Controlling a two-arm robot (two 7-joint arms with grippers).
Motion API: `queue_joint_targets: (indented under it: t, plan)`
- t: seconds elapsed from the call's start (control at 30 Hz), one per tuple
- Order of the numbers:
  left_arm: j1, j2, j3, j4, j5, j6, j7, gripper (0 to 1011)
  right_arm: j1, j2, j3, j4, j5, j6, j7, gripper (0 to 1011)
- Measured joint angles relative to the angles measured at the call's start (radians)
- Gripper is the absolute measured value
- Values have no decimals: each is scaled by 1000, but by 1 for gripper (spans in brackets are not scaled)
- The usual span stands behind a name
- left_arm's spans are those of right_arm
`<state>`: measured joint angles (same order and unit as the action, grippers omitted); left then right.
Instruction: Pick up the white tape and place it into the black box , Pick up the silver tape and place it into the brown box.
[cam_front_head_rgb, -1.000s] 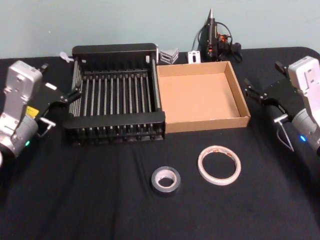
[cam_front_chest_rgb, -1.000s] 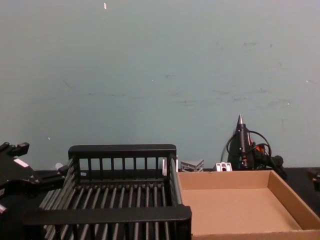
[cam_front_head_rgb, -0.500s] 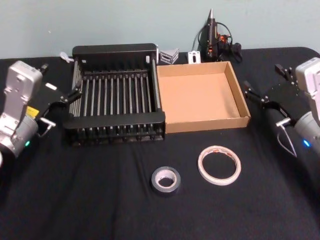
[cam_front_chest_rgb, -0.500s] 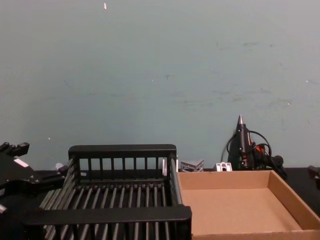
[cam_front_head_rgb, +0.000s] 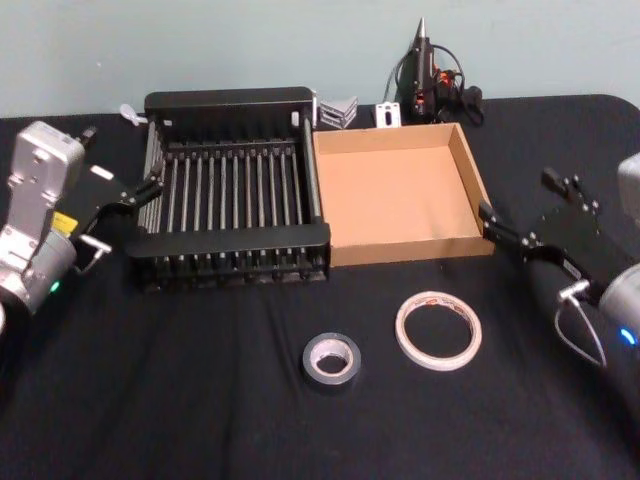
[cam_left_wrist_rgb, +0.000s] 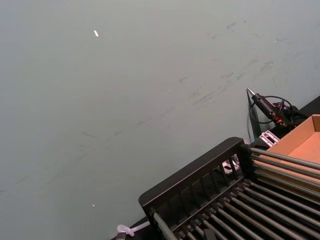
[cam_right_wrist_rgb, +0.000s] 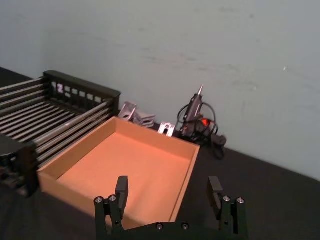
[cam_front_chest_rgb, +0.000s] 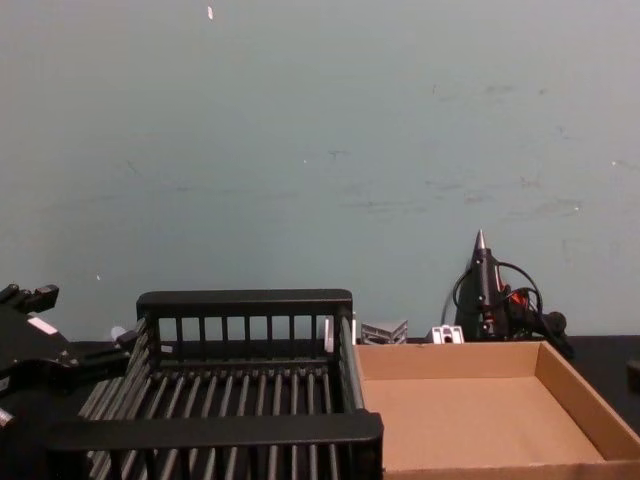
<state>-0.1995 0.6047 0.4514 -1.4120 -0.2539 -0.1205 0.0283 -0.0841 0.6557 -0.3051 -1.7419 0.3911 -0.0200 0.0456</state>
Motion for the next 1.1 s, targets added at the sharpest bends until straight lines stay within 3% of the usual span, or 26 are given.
queue_joint_targets:
  t: [0.27,0.5,0.77,1.1]
  plan:
    - [0,0,0,0,0,0,0,1001,-133,33,35,-111,40,54,28,1002]
    - [0,0,0,0,0,0,0,1001,-217,53,42,-161,48,108,47,1002]
    - [0,0,0,0,0,0,0,1001,-240,50,38,-163,29,179,46,1002]
    - [0,0,0,0,0,0,0,1001,-212,29,31,-132,5,253,64,1002]
